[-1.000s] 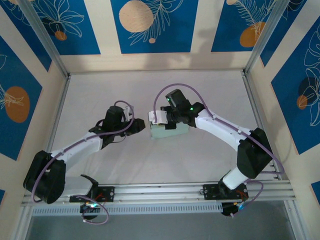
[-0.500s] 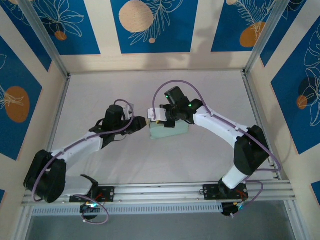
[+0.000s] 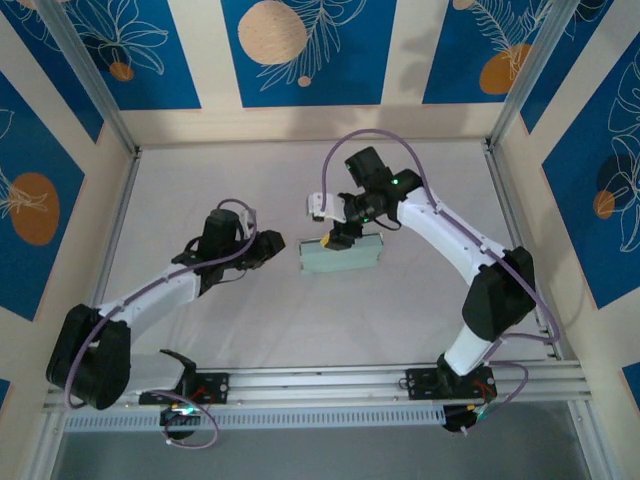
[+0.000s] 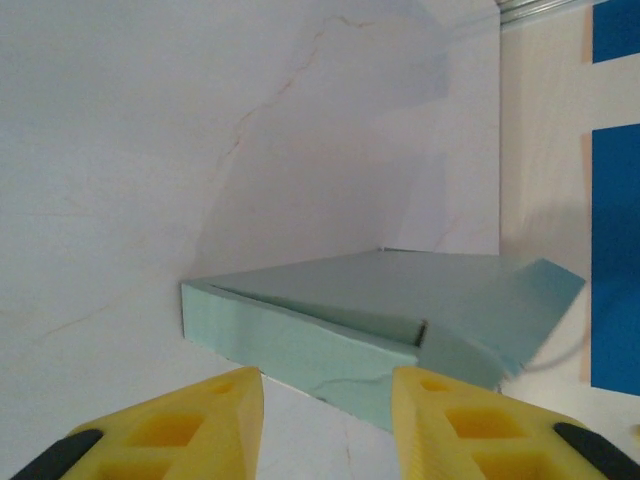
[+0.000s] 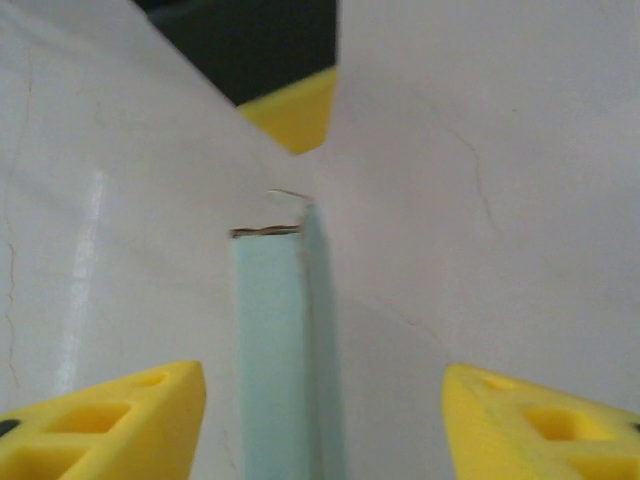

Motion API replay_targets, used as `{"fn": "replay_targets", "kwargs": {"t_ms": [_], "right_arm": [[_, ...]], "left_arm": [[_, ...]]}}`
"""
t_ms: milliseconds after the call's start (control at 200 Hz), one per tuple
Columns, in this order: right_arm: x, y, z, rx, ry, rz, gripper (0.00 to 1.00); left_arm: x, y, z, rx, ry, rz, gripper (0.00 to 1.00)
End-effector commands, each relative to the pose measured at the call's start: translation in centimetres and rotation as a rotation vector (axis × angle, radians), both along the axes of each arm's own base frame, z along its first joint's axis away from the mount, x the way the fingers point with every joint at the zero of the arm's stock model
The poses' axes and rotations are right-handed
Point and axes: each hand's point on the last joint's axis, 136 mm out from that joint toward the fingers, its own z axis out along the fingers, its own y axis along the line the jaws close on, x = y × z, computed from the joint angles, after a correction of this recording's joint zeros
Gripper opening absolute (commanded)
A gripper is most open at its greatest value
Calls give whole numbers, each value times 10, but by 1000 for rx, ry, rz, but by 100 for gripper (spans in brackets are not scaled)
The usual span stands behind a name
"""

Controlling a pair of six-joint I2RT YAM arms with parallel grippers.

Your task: Fold the paper box

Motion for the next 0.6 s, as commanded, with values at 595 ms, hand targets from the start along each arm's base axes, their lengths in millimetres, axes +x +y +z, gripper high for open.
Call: {"fn": "replay_targets", "kwargs": {"t_ms": [595], "right_arm": [[-31,-9,-63,-126,358,-58,93]], "left_arm": [[10,-3,9,0,-42,-47,36]]}}
